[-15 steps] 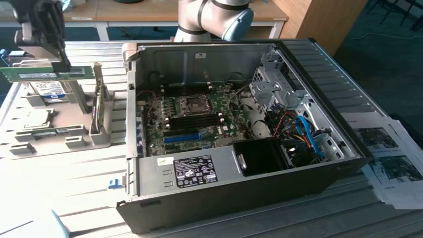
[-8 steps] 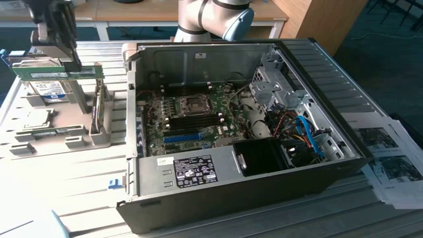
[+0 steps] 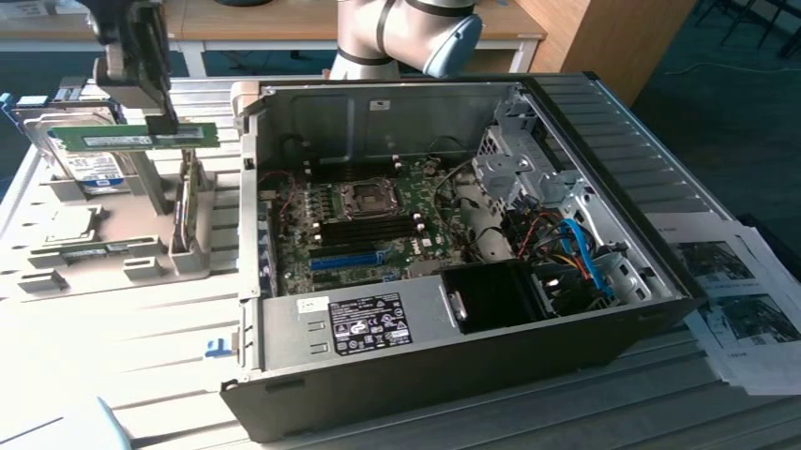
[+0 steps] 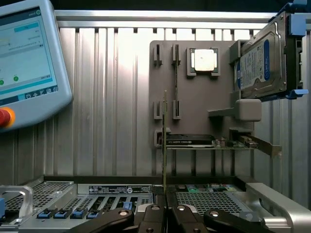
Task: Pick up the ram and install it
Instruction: 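Pick up the ram and move it above insertion slot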
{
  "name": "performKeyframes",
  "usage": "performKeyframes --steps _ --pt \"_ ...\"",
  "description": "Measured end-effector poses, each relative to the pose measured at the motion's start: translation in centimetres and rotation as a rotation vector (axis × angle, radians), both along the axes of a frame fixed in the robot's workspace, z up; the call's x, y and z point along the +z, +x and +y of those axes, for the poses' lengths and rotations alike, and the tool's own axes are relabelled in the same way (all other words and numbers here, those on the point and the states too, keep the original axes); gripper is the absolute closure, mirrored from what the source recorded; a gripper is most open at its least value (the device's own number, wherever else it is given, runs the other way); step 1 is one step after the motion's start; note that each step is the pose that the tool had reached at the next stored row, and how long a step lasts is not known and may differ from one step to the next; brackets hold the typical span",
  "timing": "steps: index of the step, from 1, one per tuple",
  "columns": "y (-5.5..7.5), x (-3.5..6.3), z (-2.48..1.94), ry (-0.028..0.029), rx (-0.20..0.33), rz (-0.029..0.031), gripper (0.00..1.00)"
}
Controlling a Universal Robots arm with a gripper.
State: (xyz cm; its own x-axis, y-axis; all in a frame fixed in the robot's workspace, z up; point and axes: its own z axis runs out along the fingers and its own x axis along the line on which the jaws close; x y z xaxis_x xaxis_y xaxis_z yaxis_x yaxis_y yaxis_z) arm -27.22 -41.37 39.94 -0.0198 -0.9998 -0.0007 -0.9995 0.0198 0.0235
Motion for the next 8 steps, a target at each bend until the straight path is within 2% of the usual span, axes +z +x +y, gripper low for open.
performKeyframes --steps 8 --pt "2.0 0.00 0.00 0.0000 0.000 0.0000 0.88"
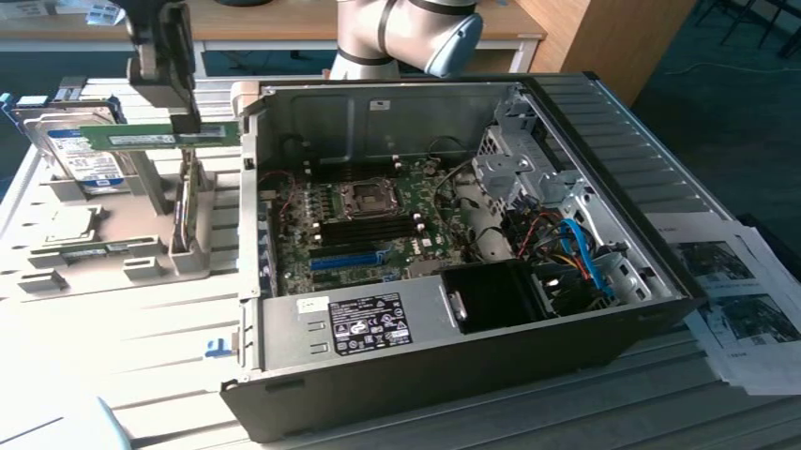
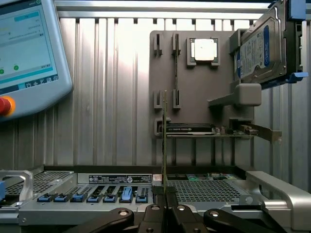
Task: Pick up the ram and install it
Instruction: 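Pick up the ram and move it above insertion slot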
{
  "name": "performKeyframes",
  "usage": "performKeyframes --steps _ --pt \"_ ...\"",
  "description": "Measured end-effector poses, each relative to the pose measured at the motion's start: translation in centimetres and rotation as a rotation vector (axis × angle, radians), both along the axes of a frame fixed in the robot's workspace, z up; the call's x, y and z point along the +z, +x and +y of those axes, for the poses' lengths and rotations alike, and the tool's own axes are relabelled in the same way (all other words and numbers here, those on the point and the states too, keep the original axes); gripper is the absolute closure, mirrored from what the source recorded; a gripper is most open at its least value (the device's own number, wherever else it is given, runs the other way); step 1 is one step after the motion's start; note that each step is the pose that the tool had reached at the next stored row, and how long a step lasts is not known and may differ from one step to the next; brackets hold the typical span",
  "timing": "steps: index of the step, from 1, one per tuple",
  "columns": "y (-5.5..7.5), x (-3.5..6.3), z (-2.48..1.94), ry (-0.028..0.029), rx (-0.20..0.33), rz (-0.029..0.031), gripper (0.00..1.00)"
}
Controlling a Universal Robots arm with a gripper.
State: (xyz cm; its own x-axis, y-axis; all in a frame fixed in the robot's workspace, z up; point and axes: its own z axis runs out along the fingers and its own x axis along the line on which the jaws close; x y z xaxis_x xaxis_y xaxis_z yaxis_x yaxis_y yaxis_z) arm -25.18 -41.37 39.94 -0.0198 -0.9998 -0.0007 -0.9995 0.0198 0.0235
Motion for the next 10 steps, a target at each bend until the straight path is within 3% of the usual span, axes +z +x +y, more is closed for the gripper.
performKeyframes --steps 10 --pt "2.5 0.00 0.00 0.0000 0.000 0.0000 0.88"
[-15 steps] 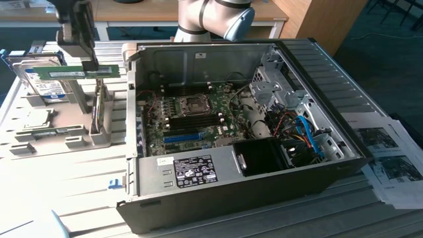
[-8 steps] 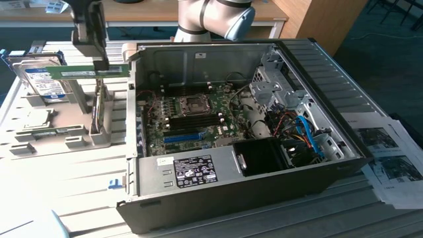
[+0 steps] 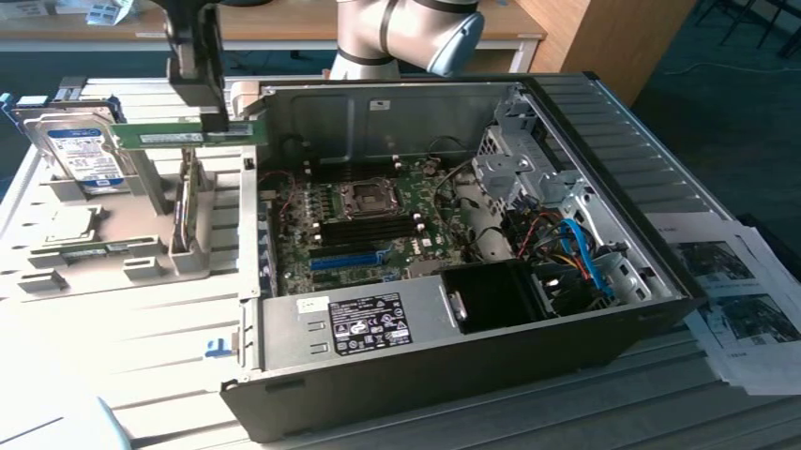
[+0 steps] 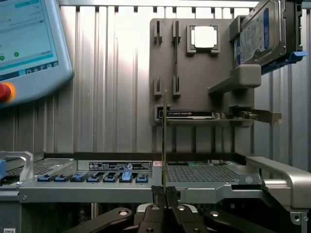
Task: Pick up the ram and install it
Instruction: 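Pick up the ram and move it above insertion slot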
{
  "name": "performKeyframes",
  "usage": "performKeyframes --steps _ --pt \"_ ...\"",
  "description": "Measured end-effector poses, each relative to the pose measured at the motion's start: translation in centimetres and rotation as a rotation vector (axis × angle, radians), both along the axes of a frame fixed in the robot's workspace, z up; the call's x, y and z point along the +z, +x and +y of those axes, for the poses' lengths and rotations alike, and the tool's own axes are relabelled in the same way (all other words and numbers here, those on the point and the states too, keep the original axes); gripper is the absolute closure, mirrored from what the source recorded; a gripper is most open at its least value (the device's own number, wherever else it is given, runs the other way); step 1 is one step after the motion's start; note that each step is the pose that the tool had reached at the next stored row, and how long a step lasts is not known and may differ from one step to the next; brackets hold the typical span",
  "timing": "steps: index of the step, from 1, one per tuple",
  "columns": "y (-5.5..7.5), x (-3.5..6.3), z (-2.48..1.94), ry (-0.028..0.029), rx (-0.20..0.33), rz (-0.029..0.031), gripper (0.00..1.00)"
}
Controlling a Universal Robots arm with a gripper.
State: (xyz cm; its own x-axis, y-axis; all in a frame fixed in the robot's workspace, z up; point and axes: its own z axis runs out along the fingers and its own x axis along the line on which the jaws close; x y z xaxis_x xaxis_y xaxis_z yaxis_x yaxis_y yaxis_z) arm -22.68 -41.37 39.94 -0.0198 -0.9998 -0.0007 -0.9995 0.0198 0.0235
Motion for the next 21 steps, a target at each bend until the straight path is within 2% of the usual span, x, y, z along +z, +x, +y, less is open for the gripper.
performKeyframes --steps 21 --pt "5.1 0.00 0.00 0.0000 0.000 0.0001 0.88"
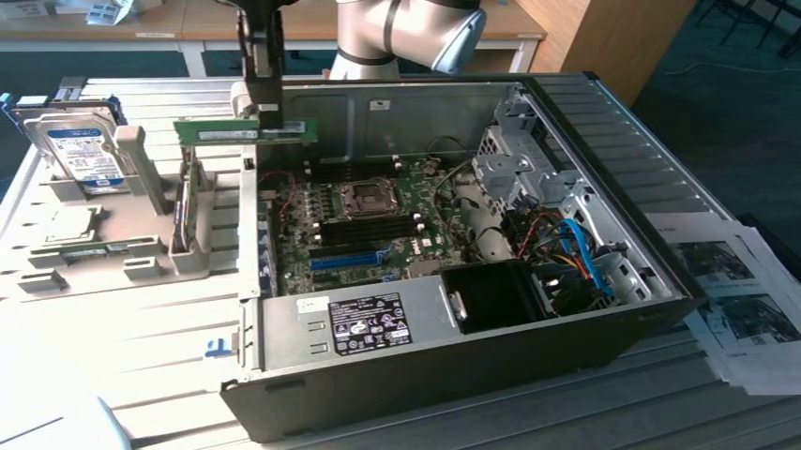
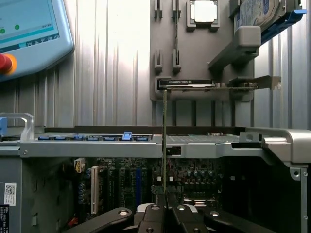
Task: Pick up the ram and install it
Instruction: 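Pick up the ram and move it above insertion slot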
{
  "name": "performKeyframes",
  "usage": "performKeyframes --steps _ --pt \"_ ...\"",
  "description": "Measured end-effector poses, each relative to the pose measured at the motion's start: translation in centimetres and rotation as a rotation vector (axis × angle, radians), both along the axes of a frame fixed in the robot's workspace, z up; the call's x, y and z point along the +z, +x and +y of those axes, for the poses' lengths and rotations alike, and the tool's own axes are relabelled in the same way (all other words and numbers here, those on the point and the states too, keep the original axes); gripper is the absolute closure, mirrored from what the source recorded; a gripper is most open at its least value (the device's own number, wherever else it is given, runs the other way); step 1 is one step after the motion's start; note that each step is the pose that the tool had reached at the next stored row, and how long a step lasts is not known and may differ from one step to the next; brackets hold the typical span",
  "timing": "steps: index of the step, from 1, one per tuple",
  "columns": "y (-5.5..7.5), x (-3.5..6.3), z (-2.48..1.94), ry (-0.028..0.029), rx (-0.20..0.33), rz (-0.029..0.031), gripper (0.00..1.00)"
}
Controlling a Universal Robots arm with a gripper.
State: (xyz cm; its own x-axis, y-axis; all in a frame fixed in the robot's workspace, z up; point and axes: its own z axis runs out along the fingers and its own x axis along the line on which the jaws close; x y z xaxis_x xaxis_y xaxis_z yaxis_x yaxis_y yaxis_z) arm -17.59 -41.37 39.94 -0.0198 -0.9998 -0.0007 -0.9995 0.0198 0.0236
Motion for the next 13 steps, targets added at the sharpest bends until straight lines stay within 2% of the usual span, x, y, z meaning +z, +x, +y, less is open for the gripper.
performKeyframes --steps 13 --pt "3.1 0.00 0.00 0.0000 0.000 0.0000 0.88"
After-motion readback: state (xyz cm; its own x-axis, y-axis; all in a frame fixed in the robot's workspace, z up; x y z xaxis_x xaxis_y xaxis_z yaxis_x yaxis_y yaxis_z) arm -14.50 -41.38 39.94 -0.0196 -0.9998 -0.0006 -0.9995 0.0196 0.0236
